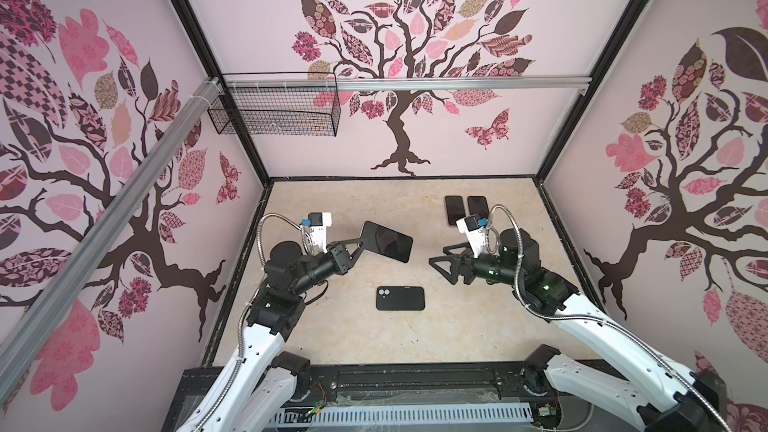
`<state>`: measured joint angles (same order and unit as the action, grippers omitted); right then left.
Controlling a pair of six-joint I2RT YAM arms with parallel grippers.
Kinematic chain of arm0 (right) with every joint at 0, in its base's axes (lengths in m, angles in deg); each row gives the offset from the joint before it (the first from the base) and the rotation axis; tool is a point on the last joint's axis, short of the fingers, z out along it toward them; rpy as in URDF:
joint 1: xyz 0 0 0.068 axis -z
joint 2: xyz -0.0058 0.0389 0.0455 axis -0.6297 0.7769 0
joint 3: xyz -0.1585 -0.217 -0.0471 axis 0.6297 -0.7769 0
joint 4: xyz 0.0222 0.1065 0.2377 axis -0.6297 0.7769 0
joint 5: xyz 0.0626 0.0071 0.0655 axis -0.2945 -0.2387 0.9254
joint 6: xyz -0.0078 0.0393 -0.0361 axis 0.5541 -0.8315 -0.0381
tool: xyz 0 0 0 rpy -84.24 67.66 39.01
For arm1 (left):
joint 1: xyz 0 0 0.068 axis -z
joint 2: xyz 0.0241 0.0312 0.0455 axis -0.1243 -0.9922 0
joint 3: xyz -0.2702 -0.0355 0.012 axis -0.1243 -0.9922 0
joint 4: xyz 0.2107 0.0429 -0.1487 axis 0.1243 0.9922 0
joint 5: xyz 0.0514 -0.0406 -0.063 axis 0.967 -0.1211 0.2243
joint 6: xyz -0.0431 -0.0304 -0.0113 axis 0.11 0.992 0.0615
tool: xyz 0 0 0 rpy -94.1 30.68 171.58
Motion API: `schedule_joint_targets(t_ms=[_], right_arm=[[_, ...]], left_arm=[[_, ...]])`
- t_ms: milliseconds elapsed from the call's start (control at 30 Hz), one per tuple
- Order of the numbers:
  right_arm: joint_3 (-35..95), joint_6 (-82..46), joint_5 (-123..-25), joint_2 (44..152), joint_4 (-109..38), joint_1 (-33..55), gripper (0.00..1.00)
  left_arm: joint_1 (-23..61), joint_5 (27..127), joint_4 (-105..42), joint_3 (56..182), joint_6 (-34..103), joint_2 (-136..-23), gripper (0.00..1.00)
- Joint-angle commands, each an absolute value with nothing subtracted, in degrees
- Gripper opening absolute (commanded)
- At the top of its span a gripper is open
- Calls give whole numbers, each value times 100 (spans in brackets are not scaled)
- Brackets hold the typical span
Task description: Put the phone into the phone case
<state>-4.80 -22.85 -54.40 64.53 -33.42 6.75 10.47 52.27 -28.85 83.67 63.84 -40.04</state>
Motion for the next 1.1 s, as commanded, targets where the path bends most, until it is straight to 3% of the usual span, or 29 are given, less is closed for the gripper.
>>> schedule_joint_targets(t_ms=[0, 533, 933, 1067], right_arm=[[-545, -3152, -4455, 6575, -4316, 704, 86], [-1416, -5136, -4182, 7039, -7731, 717, 65], [-1604, -5991, -4137, 7673, -9979, 704, 58], [-1548, -6047, -4164, 7793, -10097, 671, 57]], left_arm=[[1032, 5124, -4018, 8146, 6642, -3851, 0], [1028, 4740, -6976, 7399, 8213, -4022, 0], [1037, 4762, -7668, 7119, 8602, -4061, 0], [1035, 4773, -7781, 7065, 8632, -4079, 0]])
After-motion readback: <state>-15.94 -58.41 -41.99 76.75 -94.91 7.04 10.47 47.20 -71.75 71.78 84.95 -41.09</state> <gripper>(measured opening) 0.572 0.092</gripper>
